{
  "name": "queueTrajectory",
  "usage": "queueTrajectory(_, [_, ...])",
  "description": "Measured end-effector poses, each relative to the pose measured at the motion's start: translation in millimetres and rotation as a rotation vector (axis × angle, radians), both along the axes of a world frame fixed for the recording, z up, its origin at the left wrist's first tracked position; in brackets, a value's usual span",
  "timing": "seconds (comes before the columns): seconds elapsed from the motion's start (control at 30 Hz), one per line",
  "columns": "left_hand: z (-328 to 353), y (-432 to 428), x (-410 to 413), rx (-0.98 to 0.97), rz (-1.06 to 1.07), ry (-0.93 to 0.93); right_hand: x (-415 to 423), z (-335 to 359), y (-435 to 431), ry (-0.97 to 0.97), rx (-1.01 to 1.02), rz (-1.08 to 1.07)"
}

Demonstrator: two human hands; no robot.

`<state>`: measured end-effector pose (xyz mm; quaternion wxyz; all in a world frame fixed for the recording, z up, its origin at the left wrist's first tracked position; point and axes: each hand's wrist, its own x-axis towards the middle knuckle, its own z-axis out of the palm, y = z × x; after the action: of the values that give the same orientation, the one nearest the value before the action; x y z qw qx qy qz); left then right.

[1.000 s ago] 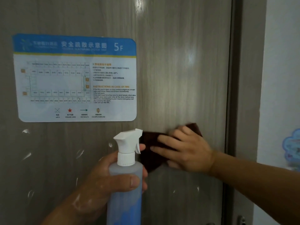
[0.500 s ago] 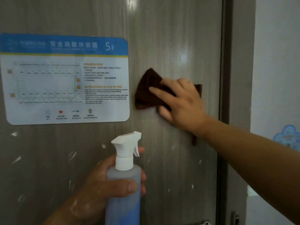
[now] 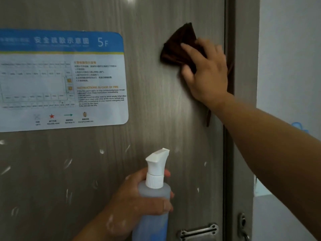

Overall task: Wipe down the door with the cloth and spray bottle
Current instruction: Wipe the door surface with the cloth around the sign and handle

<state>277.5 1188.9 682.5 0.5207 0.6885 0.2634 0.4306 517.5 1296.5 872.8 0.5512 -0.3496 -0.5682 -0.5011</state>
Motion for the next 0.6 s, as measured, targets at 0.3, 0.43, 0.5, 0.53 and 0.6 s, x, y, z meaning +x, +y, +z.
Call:
queueTrajectory(0.3, [-9,-2,-15,-0.090,-0.124,-0.107,-25,-189,-9,-0.395,-0.146,-0.005])
queueTrajectory(0.43, [-8,-1,-20,-0.080,-0.111,-0.074,-31,-112,-3,-0.170,-0.056,-0.019])
queueTrajectory(0.5, [-6,0,-23,-0.063,-0.096,-0.059,-36,-68,-2,0.015,-0.024,0.007])
queueTrajectory(0.53, [-5,0,-25,-0.055,-0.088,-0.055,-40,-54,-2,0.082,-0.012,0.017])
queueTrajectory(0.6, [-5,1,-28,-0.051,-0.080,-0.060,-46,-50,0,0.148,0.002,0.021])
